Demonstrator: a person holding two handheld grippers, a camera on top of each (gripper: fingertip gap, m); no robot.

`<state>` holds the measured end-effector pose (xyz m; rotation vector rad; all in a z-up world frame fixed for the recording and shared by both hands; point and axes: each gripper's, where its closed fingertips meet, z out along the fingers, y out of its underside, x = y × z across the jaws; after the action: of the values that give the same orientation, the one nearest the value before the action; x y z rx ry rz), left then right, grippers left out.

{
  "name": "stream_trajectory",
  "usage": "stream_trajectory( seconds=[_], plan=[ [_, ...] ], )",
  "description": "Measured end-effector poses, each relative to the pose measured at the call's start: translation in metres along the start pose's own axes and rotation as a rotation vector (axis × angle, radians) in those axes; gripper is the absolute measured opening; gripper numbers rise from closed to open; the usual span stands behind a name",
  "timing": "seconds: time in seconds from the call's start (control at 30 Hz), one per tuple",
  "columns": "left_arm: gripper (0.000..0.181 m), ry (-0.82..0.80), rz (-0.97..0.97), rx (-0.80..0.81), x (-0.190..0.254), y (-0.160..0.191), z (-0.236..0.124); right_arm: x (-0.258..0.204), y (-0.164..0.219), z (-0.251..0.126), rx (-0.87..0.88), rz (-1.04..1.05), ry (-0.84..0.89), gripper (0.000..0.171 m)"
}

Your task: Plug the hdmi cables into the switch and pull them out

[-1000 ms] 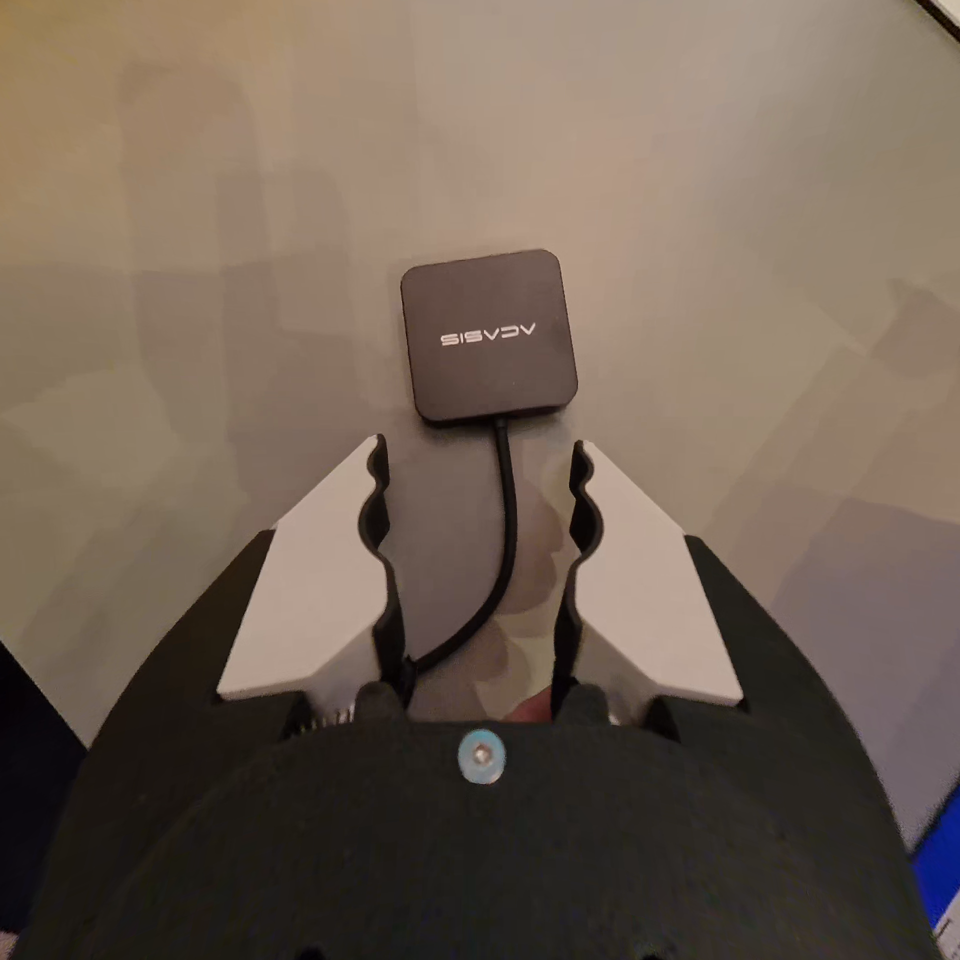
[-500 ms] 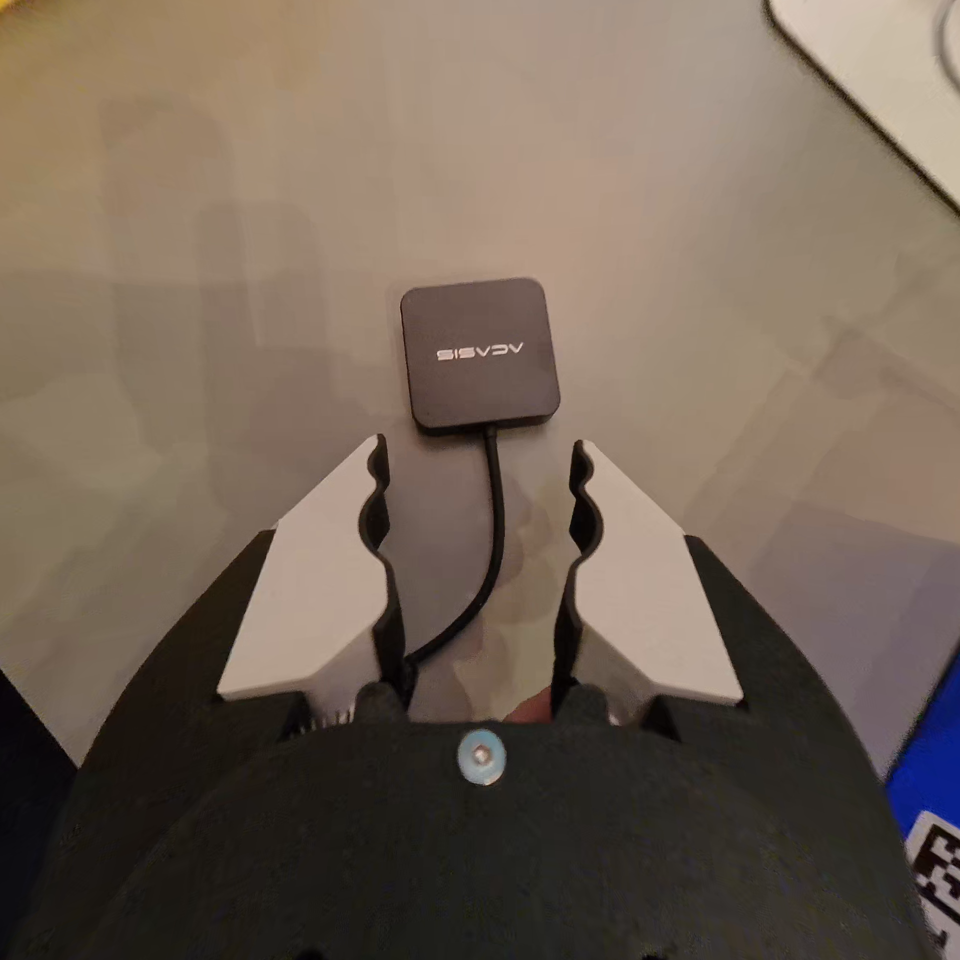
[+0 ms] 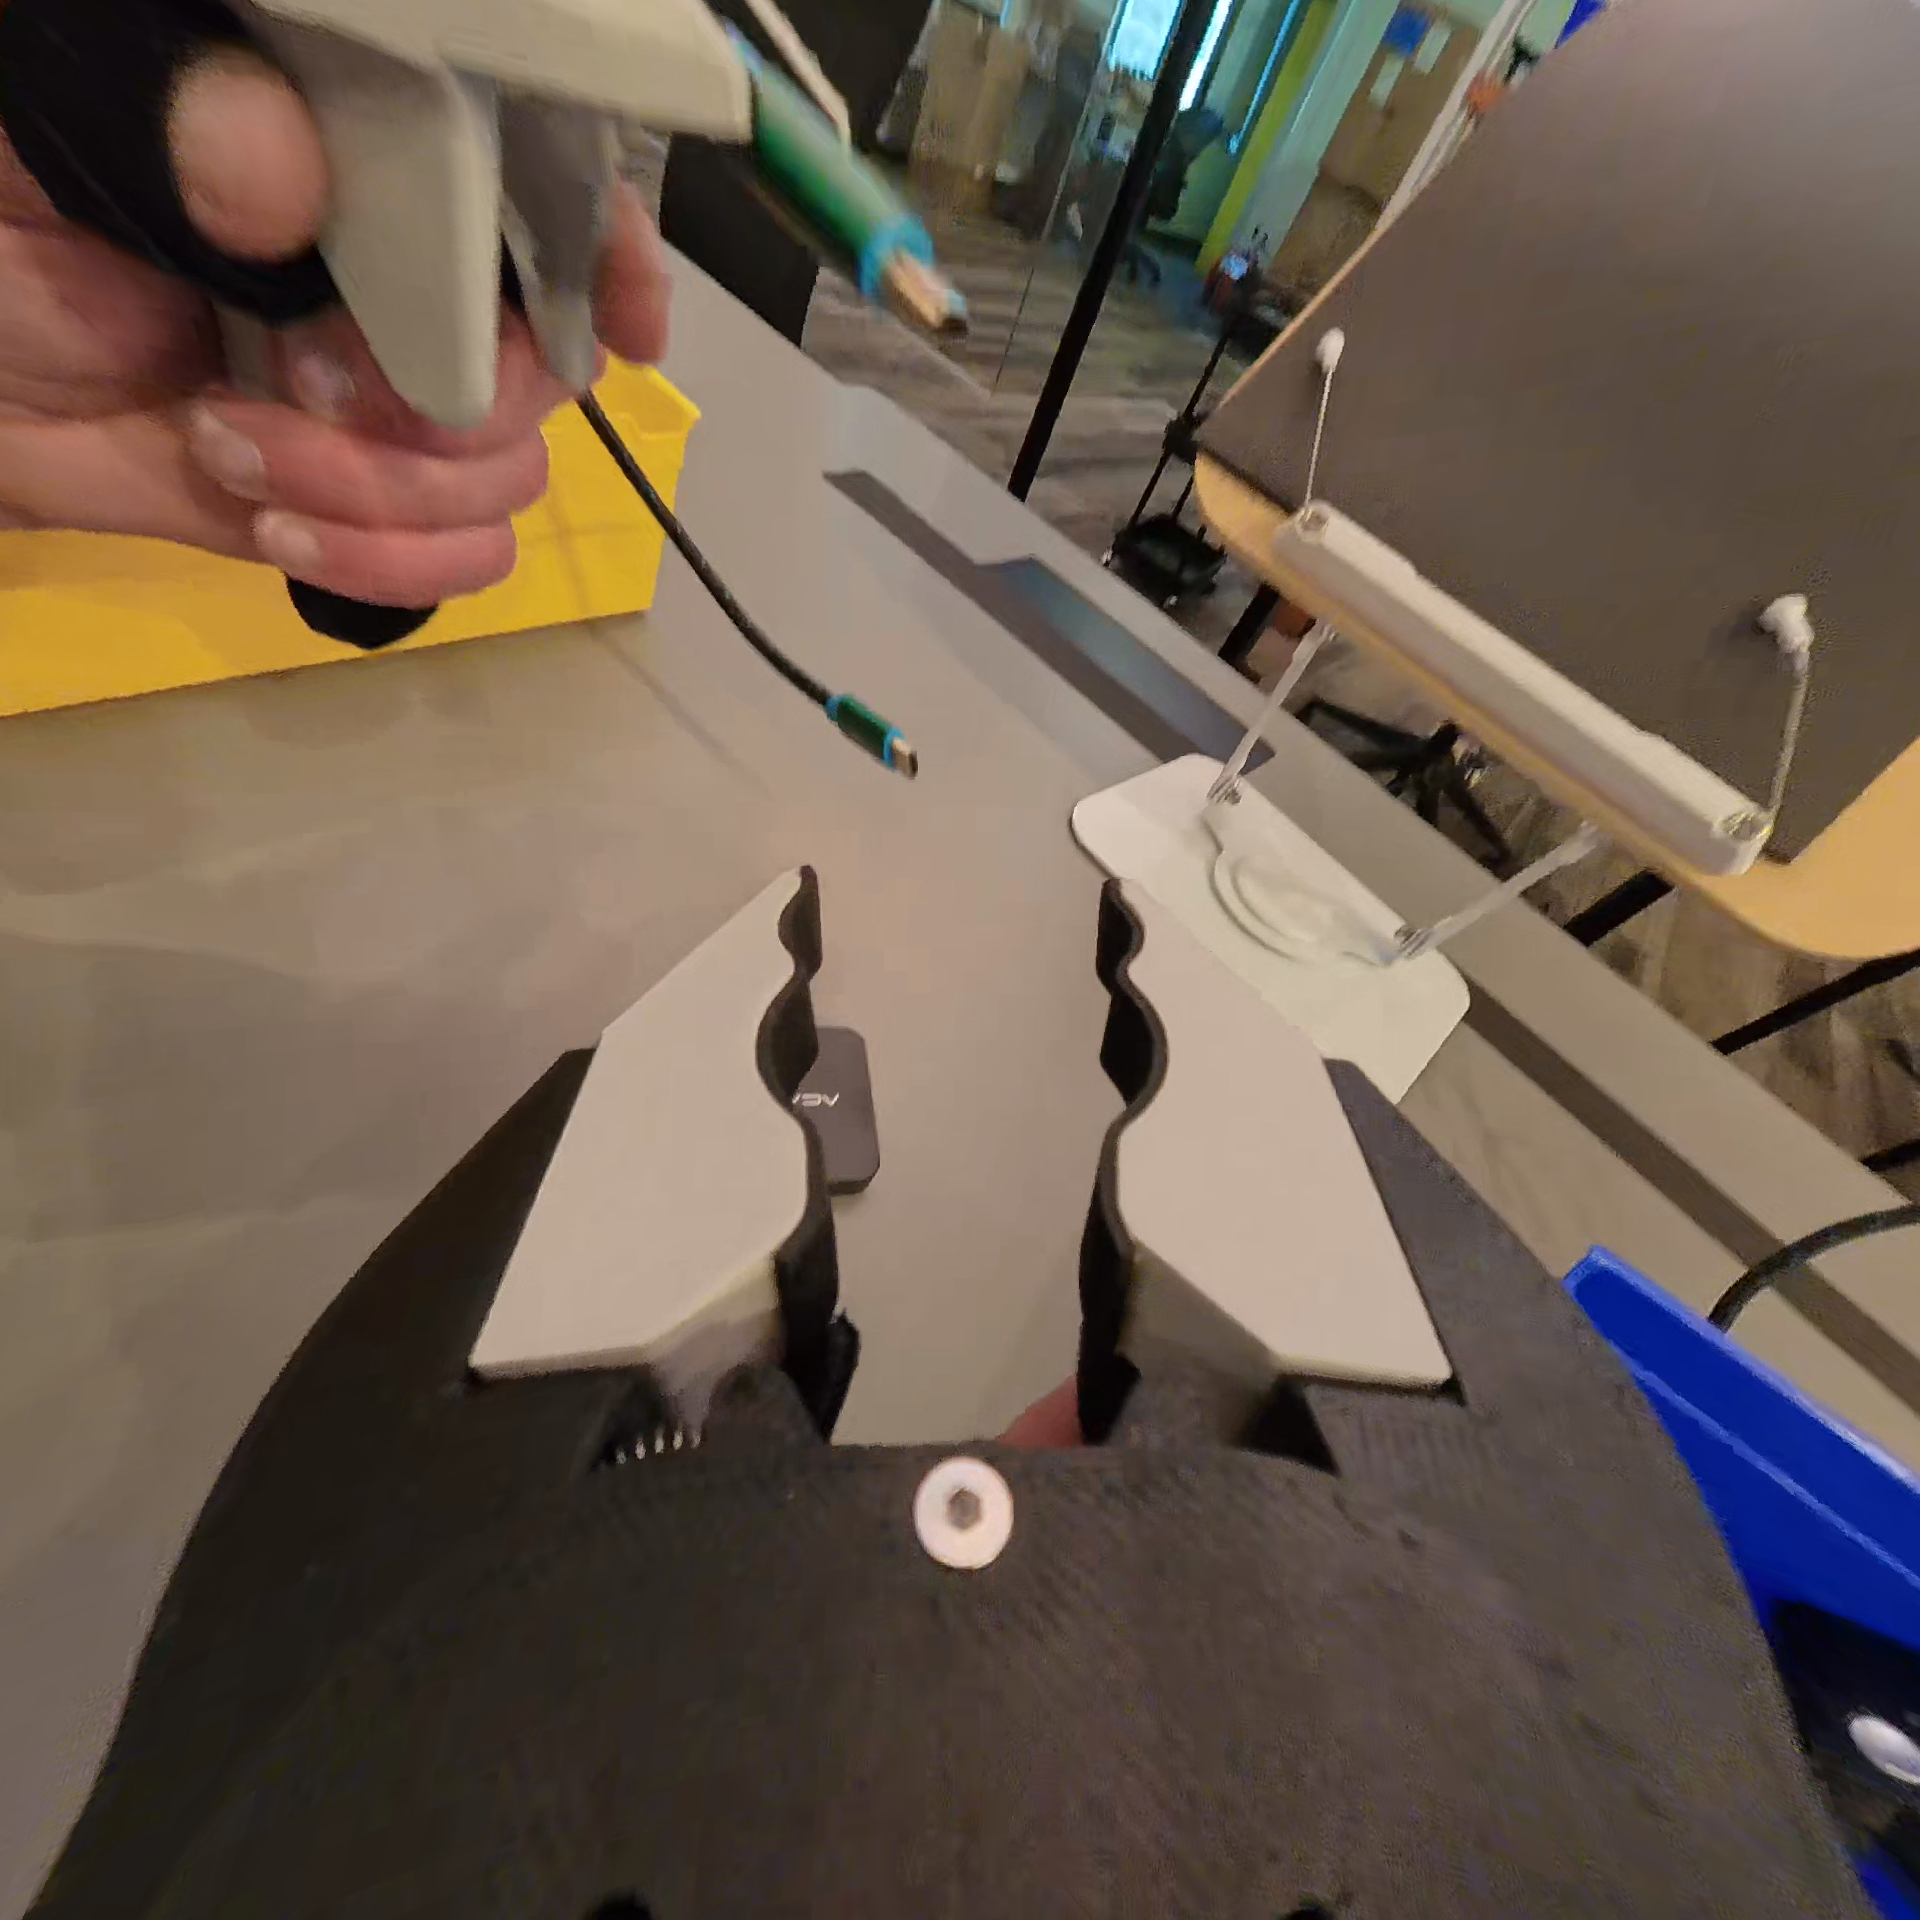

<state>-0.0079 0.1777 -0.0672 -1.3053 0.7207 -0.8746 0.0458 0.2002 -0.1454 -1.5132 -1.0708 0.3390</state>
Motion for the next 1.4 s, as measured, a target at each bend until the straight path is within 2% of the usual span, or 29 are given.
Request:
stream_trajectory(
  seconds=[0.17,0.33,0.43,0.67,0.87,1.0,1.2,1.4],
  plan=[
    [0.019,0.056,-0.083,-0.022,0.003,0.008,0.002,-0.005,-0.032,-0.011,0.100,-0.159,0.020,0.045],
    [0.019,0.113,-0.198,-0.045,0.006,0.019,0.006,-0.010,-0.050,-0.013,0.117,-0.387,0.067,0.037],
    [0.019,0.144,-0.333,-0.078,0.006,0.027,0.010,-0.008,-0.060,-0.013,0.116,-0.535,0.129,0.033],
    [0.019,0.191,-0.662,-0.001,0.002,0.023,0.016,-0.009,-0.067,-0.005,0.048,-0.915,0.296,0.035],
    [0.019,0.206,-0.828,-0.005,0.007,0.026,0.023,0.001,-0.058,0.008,-0.015,-1.063,0.385,0.036],
    [0.019,0.203,-0.871,-0.008,0.008,0.030,0.026,0.006,-0.055,0.014,-0.035,-1.068,0.370,0.015],
    [0.018,0.183,-0.834,-0.012,0.007,0.032,0.028,0.005,-0.049,0.016,-0.046,-0.826,0.218,0.013],
    [0.022,0.142,-0.730,-0.001,0.005,0.030,0.027,0.006,-0.048,0.015,-0.011,-0.475,0.056,0.012]
  ],
)
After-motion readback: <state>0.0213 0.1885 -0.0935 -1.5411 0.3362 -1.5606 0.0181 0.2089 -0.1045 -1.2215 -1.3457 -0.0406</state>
